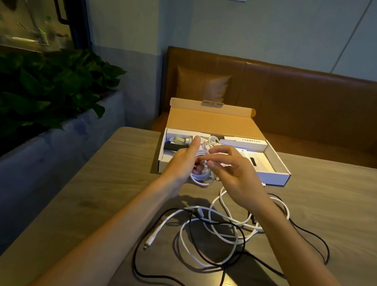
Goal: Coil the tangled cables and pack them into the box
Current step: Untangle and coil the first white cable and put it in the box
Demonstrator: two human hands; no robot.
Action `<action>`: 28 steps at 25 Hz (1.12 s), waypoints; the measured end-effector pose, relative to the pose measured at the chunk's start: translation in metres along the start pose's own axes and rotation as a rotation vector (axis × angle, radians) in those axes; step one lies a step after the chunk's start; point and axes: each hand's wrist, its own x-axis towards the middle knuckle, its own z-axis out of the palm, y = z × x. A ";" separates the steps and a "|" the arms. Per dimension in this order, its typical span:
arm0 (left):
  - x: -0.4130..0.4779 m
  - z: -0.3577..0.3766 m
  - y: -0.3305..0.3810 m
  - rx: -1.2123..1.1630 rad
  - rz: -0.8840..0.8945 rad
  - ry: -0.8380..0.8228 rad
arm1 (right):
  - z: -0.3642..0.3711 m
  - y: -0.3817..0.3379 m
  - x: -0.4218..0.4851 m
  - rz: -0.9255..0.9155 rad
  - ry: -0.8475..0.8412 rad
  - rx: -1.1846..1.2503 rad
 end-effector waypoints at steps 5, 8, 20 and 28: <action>-0.001 0.006 -0.003 0.127 0.118 0.103 | 0.001 -0.002 0.003 0.112 0.087 0.137; -0.007 0.013 -0.005 0.225 0.293 0.183 | 0.000 0.001 0.004 0.217 0.107 0.255; -0.012 0.021 -0.019 0.062 0.508 0.057 | -0.007 0.009 0.002 0.203 0.280 0.006; -0.006 0.014 -0.020 0.238 0.605 0.047 | 0.017 0.008 -0.002 0.152 0.348 0.052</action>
